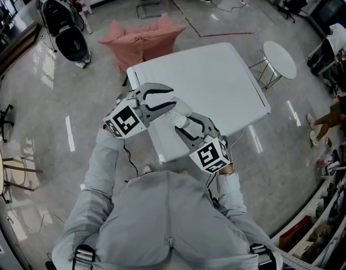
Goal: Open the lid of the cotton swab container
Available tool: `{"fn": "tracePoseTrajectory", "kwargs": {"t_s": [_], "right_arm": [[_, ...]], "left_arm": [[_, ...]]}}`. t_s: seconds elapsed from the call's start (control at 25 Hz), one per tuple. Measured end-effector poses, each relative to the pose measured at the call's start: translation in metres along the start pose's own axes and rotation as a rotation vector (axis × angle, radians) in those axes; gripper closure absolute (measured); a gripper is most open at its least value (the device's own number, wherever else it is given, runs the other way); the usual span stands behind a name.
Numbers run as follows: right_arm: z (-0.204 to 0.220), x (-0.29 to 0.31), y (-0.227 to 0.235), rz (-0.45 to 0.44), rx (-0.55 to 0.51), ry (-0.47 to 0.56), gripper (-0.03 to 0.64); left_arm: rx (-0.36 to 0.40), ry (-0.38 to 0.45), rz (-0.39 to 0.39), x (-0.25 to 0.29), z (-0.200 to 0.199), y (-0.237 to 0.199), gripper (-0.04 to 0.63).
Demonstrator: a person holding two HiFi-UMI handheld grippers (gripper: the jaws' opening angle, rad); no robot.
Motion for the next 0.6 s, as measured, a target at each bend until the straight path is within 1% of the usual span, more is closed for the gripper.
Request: {"fn": "tracePoseTrajectory", "kwargs": {"t_s": [0.04, 0.16, 0.28, 0.32, 0.4, 0.48, 0.52, 0.6], "right_arm": [[-0.001, -0.002, 0.004, 0.009, 0.017, 0.010, 0.397], [0.000, -0.007, 0.013, 0.037, 0.042, 0.010, 0.397], [0.003, -0.007, 0.018, 0.061, 0.044, -0.003, 0.397], [0.001, -0.009, 0.020, 0.069, 0.059, 0.006, 0.397], [-0.005, -0.012, 0.025, 0.099, 0.098, 0.037, 0.397], [-0.011, -0.015, 0.034, 0.144, 0.130, 0.066, 0.397], [-0.013, -0.017, 0.039, 0.167, 0.141, 0.077, 0.397], [-0.016, -0.021, 0.048, 0.204, 0.160, 0.094, 0.397]], "left_arm": [[-0.018, 0.024, -0.037, -0.002, -0.002, -0.001, 0.440], [-0.060, 0.090, -0.158, -0.007, -0.006, -0.001, 0.439], [-0.125, 0.169, -0.267, -0.022, -0.008, -0.009, 0.439], [-0.145, 0.180, -0.297, -0.028, -0.008, -0.011, 0.439], [-0.179, 0.171, -0.370, -0.042, -0.006, -0.017, 0.460], [-0.220, 0.113, -0.464, -0.053, 0.002, -0.023, 0.511], [-0.241, 0.084, -0.509, -0.056, 0.007, -0.026, 0.524], [-0.288, 0.056, -0.578, -0.061, 0.015, -0.027, 0.535]]}}
Point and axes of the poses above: the fingertips, and each gripper's own axes: x forward along the fingers, y to its right, z out of its underside, the point moved 8 cm from there along -x, backward along the fingers, and after that the axes turned 4 degrees about y, right-handed, at the moved point
